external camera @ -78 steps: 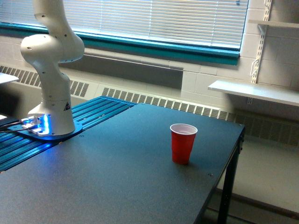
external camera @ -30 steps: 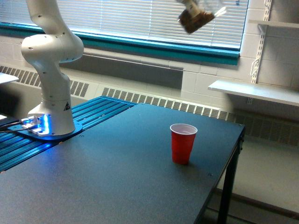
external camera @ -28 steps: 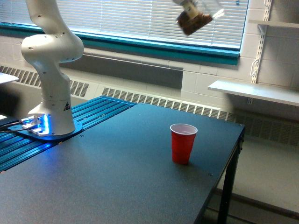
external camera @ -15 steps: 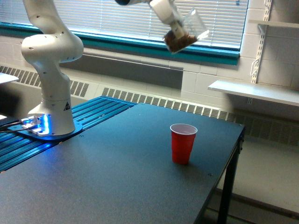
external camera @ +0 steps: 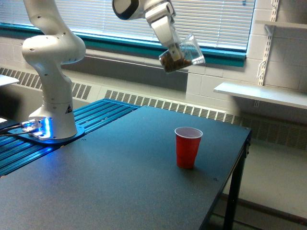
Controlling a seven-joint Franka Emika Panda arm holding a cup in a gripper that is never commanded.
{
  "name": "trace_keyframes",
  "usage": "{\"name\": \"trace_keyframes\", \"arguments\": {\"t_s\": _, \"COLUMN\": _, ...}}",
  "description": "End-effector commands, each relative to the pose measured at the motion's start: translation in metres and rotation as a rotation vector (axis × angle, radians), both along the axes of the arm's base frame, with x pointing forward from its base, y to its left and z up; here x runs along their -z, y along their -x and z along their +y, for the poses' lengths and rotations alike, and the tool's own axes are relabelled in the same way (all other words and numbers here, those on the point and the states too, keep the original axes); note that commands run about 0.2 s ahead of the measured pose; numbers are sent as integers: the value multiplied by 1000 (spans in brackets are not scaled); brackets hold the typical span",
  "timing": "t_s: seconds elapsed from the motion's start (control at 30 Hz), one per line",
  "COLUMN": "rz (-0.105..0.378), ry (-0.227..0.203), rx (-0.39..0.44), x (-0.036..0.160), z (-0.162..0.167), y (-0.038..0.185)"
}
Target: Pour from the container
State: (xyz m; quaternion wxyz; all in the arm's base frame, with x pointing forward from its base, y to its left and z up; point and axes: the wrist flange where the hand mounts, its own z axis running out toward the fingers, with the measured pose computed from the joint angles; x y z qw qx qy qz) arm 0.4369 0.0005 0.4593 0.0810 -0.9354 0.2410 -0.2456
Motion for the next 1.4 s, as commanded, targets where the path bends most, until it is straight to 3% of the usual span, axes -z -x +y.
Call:
{"name": "trace_keyframes", "arguments": {"t_s": 0.03, "rz": 53, "ry": -31, "rx": 20, "x": 21, "z": 3, "y": 4}}
{"name": "trace_keyframes", "arguments": {"t_s": 0.27, "rz": 107, "ry": -56, "rx": 53, "x": 49, "z": 4, "y": 12}}
{"name": "trace_keyframes", "arguments": {"t_s": 0.77, "rz": 204, "ry": 29, "rx": 41, "x": 73, "z": 11, "y": 12}}
{"name": "trace_keyframes", "arguments": {"t_s": 1.4, "rz": 286, "ry": 82, "rx": 64, "x": 96, "z": 23, "y": 6}}
